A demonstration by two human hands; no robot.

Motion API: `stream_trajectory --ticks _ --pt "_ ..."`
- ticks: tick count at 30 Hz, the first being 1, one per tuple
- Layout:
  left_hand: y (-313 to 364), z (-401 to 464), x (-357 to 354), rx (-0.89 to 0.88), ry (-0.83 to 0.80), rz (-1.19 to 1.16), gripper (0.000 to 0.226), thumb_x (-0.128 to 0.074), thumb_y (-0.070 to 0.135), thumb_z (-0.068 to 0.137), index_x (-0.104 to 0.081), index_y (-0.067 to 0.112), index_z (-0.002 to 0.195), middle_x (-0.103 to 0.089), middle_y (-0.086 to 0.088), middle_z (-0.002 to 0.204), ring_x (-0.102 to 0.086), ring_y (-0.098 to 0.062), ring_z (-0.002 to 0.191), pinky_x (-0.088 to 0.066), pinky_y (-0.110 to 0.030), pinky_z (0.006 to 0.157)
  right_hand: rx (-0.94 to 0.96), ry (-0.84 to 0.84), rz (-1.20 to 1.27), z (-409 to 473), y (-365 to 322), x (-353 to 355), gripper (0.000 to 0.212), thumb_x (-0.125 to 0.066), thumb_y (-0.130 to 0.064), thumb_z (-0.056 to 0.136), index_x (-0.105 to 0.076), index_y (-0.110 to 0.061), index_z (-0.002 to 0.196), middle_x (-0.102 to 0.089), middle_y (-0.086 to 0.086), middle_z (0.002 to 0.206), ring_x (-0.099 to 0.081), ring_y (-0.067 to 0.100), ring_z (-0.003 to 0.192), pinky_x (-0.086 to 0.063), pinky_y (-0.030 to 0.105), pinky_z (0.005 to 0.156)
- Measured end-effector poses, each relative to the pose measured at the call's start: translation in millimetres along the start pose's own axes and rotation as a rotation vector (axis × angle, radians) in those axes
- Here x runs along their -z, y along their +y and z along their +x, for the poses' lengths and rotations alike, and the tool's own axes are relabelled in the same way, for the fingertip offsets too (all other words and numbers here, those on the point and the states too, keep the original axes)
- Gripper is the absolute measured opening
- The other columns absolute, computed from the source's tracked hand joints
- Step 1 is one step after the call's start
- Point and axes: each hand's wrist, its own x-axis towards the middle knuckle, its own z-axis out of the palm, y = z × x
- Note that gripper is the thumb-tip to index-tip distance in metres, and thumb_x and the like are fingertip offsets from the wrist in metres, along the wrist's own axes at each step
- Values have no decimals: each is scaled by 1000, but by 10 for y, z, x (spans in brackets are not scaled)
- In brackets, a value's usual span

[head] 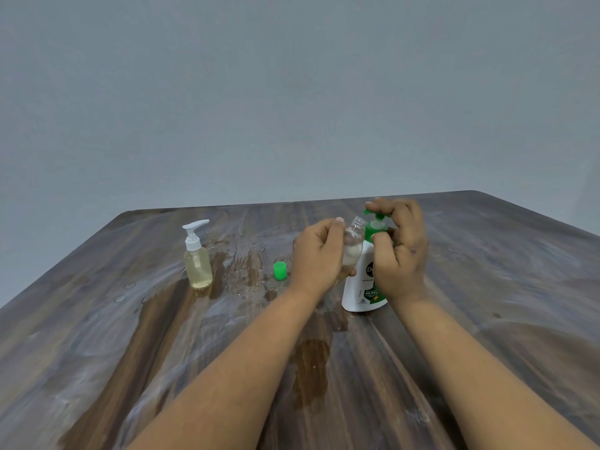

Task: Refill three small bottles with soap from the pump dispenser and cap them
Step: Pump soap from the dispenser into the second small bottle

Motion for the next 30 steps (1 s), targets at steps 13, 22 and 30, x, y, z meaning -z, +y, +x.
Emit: stream_trajectory --ticks 13,22,30 --pt "18 -3 3 5 1 7 41 -45 23 103 -55 10 65 -57 10 49 -55 -9 40 -51 -28 40 -17 2 -16 3 13 -9 33 -42 5 72 -66 -3 93 -56 6 97 -52 -7 95 -40 9 79" --pt "22 -5 -7 26 10 -14 41 -46 23 103 -57 11 65 -58 10 52 -57 -11 44 -52 -30 42 -33 -2 3 16 15 0 30 -41 -3 73 -67 -7 89 -56 2 95 -53 -7 91 -40 9 77" --pt "37 -14 1 11 10 4 42 -46 24 103 -56 9 65 -58 9 52 -57 -12 44 -52 -30 40 3 -15 9 15 49 12 37 -44 0 70 -65 -7 99 -56 3 101 -54 -1 95 -42 14 81"
